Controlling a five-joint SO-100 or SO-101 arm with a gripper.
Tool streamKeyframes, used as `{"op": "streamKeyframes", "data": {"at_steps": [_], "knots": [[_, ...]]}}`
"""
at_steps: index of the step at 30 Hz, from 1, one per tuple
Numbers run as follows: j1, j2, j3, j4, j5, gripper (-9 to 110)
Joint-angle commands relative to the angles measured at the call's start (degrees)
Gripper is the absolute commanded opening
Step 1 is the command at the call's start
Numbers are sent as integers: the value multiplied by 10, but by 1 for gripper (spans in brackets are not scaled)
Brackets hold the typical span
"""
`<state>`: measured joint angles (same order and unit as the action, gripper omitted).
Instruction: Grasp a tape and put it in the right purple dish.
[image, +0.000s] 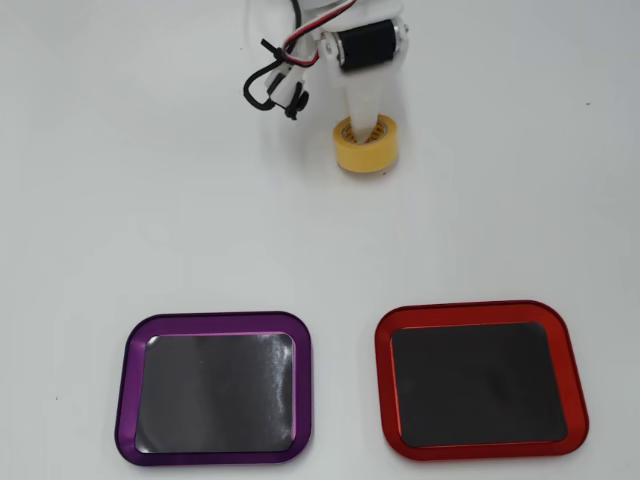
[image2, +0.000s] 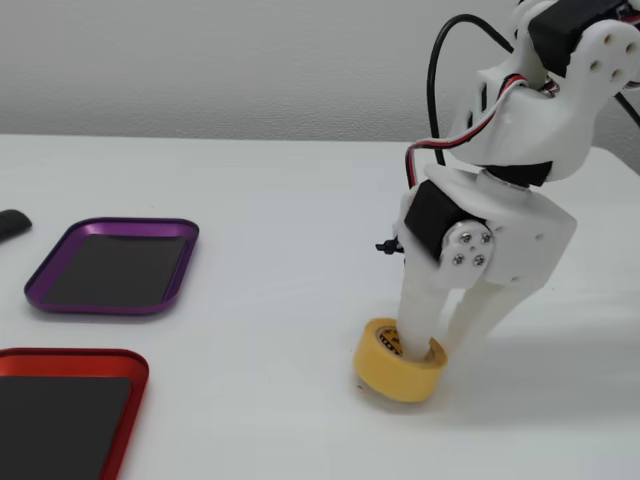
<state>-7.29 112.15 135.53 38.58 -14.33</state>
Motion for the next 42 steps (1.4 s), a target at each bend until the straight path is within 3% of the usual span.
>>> {"op": "streamKeyframes", "data": {"at_steps": [1,7,14,22,31,42], "knots": [[-12,56,-11,13,5,-1],[-16,207,-11,-16,6,-1],[-15,277,9,-214,2,-1],[-15,59,-57,-347,1,-1],[-16,-194,-244,-345,6,-1],[-47,-294,-416,-277,3,0]]}}
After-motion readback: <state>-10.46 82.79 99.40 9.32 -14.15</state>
